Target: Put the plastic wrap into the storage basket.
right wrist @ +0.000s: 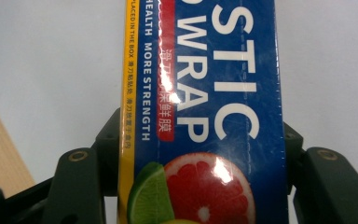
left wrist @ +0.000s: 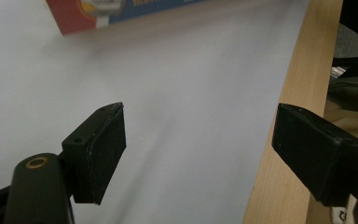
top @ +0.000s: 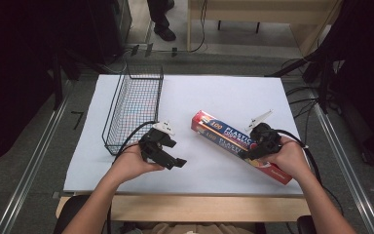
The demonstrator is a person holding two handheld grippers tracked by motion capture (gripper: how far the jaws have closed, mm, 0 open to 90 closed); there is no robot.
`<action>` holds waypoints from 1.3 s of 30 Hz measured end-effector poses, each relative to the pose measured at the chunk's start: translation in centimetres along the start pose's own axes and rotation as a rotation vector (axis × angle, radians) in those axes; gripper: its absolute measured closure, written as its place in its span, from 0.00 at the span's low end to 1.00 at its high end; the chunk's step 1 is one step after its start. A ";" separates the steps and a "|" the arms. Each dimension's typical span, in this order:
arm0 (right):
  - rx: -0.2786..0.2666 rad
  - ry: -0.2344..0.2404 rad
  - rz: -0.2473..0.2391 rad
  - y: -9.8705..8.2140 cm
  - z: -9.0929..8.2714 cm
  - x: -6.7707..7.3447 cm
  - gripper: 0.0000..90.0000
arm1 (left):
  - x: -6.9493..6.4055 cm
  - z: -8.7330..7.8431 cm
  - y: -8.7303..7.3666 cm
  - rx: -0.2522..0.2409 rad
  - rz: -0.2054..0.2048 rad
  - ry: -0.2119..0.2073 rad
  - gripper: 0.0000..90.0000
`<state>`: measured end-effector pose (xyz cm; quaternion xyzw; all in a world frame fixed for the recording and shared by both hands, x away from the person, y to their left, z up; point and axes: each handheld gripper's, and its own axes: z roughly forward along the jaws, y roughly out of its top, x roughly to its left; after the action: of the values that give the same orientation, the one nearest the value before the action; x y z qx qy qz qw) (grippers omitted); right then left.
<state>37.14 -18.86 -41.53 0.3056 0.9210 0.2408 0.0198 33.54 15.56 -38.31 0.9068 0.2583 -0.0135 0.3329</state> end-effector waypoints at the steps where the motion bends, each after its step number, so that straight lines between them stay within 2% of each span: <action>1: 0.000 0.000 0.000 0.0 0.0 0.0 0.46 | 0.0 -0.2 0.0 -0.010 0.015 -0.007 0.21; 3: -0.001 0.014 -0.019 -0.1 0.0 0.5 0.46 | -0.2 -0.5 0.0 -0.004 0.044 -0.025 0.24; 4: 0.008 0.019 -0.047 -0.2 0.0 0.9 0.46 | -0.3 -0.6 0.0 -0.002 0.054 -0.018 0.24; 5: 0.008 0.019 -0.047 -0.2 0.0 0.9 0.46 | -0.4 -0.7 0.0 0.001 0.058 -0.014 0.24; 6: 0.015 0.008 -0.075 -0.2 0.1 1.3 0.46 | -0.5 -0.7 0.1 -0.003 0.053 -0.013 0.24; 7: 0.019 0.004 -0.081 -0.3 0.1 1.5 0.46 | -0.5 -0.8 0.1 -0.001 0.060 -0.015 0.24; 8: 0.027 0.014 -0.082 -0.3 0.2 1.7 0.46 | -0.6 -1.0 0.2 -0.005 0.064 -0.015 0.24; 10: 0.020 0.041 -0.117 -0.4 0.3 2.1 0.46 | -0.7 -1.2 0.4 -0.013 0.067 -0.015 0.24; 14: 0.016 0.066 -0.148 -0.3 0.3 2.8 0.46 | -1.0 -1.6 0.9 -0.002 0.098 -0.009 0.24; 16: 0.011 0.074 -0.186 -0.1 0.5 3.4 0.46 | -1.2 -1.8 1.1 0.009 0.119 -0.006 0.24; 19: 0.026 0.099 -0.237 0.3 0.8 4.3 0.46 | -1.4 -1.9 1.2 0.003 0.126 -0.004 0.24; 20: 0.026 0.099 -0.237 0.3 0.8 4.3 0.46 | -1.4 -1.9 1.2 -0.002 0.132 -0.004 0.24; 21: 0.035 0.108 -0.259 0.4 0.8 4.7 0.46 | -1.5 -2.0 1.2 -0.017 0.153 -0.003 0.24; 23: 0.038 0.112 -0.261 0.4 0.8 4.8 0.46 | -1.7 -2.0 1.2 -0.037 0.176 -0.037 0.24; 24: 0.045 0.120 -0.285 0.5 0.9 5.0 0.46 | -1.8 -1.9 1.3 -0.036 0.176 -0.045 0.24; 26: 0.049 0.106 -0.316 0.5 1.0 5.5 0.46 | -2.2 -1.6 1.4 -0.018 0.183 -0.046 0.24; 32: 0.065 0.127 -0.364 1.2 1.4 6.8 0.46 | -2.7 -0.7 1.5 0.019 0.221 -0.018 0.23; 33: 0.062 0.141 -0.369 1.2 1.4 7.0 0.46 | -2.8 -0.7 1.5 0.028 0.228 -0.024 0.23; 36: 0.054 0.141 -0.394 1.5 1.3 7.5 0.46 | -3.2 -0.3 1.7 0.037 0.243 -0.043 0.25; 39: 0.047 0.146 -0.408 1.8 1.2 7.9 0.46 | -3.6 0.1 1.9 0.058 0.256 -0.032 0.25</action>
<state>31.89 -12.53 -40.94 0.0949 0.9682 0.2315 -0.0056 31.33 12.64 -36.58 0.9413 0.1346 0.0071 0.3094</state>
